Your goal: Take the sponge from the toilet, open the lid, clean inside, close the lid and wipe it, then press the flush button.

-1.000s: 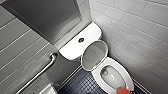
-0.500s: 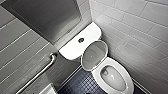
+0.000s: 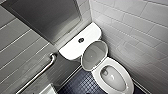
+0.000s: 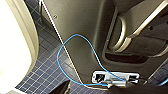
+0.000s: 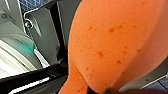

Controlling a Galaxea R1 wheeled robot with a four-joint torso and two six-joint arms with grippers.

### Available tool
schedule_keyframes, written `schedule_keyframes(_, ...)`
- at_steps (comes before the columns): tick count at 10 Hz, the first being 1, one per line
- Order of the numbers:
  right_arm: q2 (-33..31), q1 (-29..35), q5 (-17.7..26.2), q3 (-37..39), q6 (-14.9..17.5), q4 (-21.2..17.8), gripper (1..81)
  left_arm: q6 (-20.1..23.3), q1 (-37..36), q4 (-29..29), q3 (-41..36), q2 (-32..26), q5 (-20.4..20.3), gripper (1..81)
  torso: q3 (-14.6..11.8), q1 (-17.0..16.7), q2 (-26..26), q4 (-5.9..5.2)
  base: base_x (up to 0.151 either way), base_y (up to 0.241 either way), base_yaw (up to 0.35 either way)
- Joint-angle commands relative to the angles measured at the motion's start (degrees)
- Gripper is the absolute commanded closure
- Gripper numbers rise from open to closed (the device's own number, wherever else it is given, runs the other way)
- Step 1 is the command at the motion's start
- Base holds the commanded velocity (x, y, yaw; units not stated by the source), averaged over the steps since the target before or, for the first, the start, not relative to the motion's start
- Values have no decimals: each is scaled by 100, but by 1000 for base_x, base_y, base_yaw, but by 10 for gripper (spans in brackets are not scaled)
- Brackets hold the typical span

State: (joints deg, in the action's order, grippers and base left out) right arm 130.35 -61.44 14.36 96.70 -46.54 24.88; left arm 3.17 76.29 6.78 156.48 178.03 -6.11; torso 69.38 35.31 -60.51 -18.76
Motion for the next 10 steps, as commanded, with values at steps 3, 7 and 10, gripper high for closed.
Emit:
schedule_keyframes(3, 512, -566, -47, 498, 49, 105, 811, -88, -214, -678, -1462, -953, 549, 10, -793, 0, 0, 0, 0, 0, 0)
schedule_keyframes(7, 907, -1015, -706, 1517, 66, 113, 811, -106, -795, -1126, -2569, -1550, 901, 10, -1036, 0, -6, 0, 0, 0, 0)
schedule_keyframes(10, 1118, -1208, -715, 1790, 93, 139, 811, -106, -812, -1117, -2692, -1630, 892, 10, -1217, -386, 582, 0, 0, 0, 0)
